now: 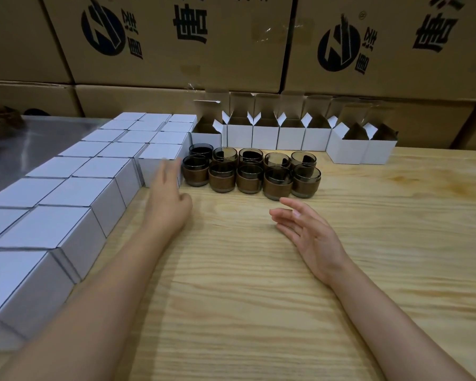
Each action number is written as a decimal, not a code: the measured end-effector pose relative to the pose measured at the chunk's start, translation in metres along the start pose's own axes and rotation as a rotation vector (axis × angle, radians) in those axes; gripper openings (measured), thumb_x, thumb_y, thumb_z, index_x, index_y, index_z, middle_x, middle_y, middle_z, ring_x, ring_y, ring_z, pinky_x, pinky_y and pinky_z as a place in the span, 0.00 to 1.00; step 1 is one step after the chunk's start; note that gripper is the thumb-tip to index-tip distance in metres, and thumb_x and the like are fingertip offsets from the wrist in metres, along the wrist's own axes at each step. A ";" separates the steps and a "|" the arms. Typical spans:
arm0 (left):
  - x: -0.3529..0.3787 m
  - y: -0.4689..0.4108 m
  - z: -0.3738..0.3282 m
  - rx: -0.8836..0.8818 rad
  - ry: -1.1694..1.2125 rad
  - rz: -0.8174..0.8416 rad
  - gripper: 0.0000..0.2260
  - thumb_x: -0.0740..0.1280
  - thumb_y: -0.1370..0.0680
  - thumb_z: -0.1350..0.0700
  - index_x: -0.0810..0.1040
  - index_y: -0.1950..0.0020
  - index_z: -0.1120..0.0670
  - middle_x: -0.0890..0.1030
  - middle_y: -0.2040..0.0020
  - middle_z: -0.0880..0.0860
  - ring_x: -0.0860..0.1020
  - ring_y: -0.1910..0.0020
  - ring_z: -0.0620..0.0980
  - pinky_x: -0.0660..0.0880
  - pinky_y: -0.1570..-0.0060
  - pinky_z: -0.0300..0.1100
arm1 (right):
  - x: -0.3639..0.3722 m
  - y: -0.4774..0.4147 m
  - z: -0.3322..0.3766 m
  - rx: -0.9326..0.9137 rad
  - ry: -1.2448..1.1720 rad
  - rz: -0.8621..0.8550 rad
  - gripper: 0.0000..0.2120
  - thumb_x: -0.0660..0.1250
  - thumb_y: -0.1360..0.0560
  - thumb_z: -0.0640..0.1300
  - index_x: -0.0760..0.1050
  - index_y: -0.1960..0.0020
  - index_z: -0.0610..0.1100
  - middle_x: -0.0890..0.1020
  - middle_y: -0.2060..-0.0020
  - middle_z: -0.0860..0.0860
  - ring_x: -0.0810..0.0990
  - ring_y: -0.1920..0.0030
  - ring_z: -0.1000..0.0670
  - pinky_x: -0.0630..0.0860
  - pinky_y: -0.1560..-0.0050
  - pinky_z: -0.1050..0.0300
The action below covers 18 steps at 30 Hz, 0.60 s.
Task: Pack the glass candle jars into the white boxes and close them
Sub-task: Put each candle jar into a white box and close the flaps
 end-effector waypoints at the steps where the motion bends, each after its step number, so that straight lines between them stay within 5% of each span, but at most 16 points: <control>1: 0.006 0.012 -0.007 -0.012 0.033 0.009 0.27 0.61 0.25 0.64 0.66 0.27 0.50 0.66 0.27 0.52 0.66 0.30 0.52 0.65 0.38 0.44 | 0.000 0.000 0.000 0.000 0.001 -0.001 0.20 0.63 0.31 0.45 0.74 0.40 0.43 0.82 0.49 0.44 0.77 0.38 0.44 0.70 0.33 0.49; 5: 0.024 0.050 -0.025 0.021 -0.056 0.119 0.14 0.62 0.24 0.59 0.78 0.41 0.51 0.80 0.47 0.49 0.75 0.46 0.50 0.72 0.48 0.44 | 0.000 0.001 0.001 0.005 0.006 -0.009 0.19 0.64 0.31 0.44 0.75 0.40 0.43 0.83 0.50 0.44 0.78 0.40 0.45 0.71 0.34 0.49; 10: 0.026 0.043 -0.024 0.056 -0.160 0.163 0.13 0.62 0.23 0.58 0.79 0.41 0.54 0.78 0.44 0.51 0.72 0.43 0.52 0.69 0.42 0.46 | 0.003 0.002 -0.002 -0.044 0.164 -0.024 0.12 0.58 0.21 0.35 0.77 0.43 0.43 0.83 0.51 0.45 0.80 0.43 0.47 0.74 0.39 0.52; 13: 0.033 0.042 -0.025 0.079 -0.249 0.192 0.14 0.60 0.23 0.55 0.77 0.39 0.52 0.75 0.42 0.50 0.70 0.41 0.52 0.66 0.41 0.45 | 0.009 0.005 0.008 -0.211 0.349 -0.145 0.12 0.60 0.21 0.34 0.80 0.50 0.45 0.82 0.60 0.51 0.80 0.55 0.54 0.76 0.50 0.59; 15: 0.035 0.042 -0.023 0.093 -0.271 0.182 0.14 0.60 0.22 0.54 0.77 0.39 0.51 0.74 0.43 0.50 0.70 0.42 0.52 0.65 0.42 0.45 | 0.016 0.001 0.024 -0.358 0.431 -0.248 0.11 0.61 0.21 0.38 0.80 0.56 0.47 0.78 0.67 0.57 0.75 0.63 0.58 0.73 0.57 0.65; 18: 0.037 0.041 -0.022 0.103 -0.270 0.172 0.14 0.60 0.22 0.53 0.76 0.39 0.51 0.74 0.44 0.50 0.69 0.43 0.51 0.64 0.44 0.44 | 0.047 -0.035 0.049 -0.484 0.660 -0.255 0.10 0.59 0.22 0.47 0.79 0.56 0.50 0.77 0.63 0.61 0.74 0.59 0.62 0.69 0.56 0.69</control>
Point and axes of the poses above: each hand's wrist, its own y-axis away from the middle knuckle, its own x-axis out of the palm, z = x × y, the point moved 5 cm from there along -y, towards the middle knuckle
